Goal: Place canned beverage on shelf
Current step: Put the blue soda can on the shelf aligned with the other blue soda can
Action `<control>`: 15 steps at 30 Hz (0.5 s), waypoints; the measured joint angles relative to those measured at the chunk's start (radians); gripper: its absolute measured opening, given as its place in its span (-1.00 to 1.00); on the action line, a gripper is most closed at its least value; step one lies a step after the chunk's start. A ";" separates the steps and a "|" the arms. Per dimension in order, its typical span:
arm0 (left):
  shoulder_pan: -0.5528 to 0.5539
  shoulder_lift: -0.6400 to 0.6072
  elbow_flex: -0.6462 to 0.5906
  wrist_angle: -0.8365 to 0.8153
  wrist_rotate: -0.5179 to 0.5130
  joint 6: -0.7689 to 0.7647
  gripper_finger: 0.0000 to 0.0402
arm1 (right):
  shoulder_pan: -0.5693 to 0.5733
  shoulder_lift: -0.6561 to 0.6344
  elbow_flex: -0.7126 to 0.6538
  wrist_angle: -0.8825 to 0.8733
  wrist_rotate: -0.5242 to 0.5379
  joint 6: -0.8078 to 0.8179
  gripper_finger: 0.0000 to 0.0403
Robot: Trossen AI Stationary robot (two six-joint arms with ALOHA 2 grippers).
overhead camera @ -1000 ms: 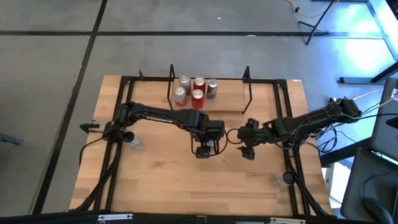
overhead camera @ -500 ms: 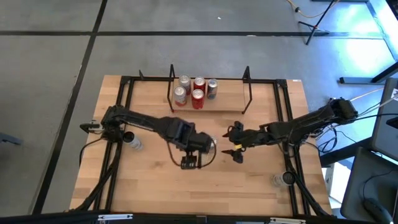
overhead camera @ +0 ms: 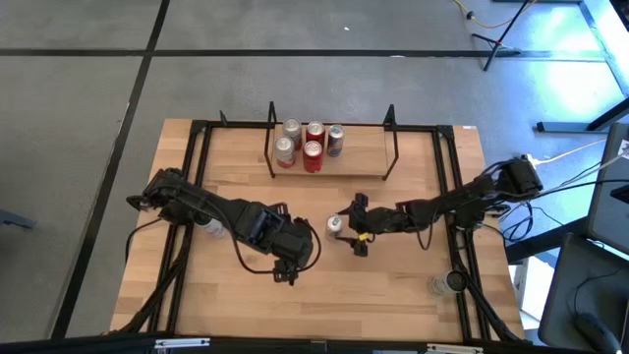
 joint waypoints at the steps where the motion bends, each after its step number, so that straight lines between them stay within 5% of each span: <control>1: -0.007 0.000 0.000 -0.010 -0.001 -0.010 0.51 | -0.011 0.010 0.000 0.011 -0.014 0.000 0.70; 7: -0.024 0.000 0.000 -0.012 -0.012 -0.030 0.51 | -0.056 0.033 0.000 0.045 -0.123 0.000 0.70; 15: -0.018 0.000 0.000 -0.049 -0.050 -0.040 0.51 | -0.053 0.042 0.021 0.082 -0.106 0.017 0.65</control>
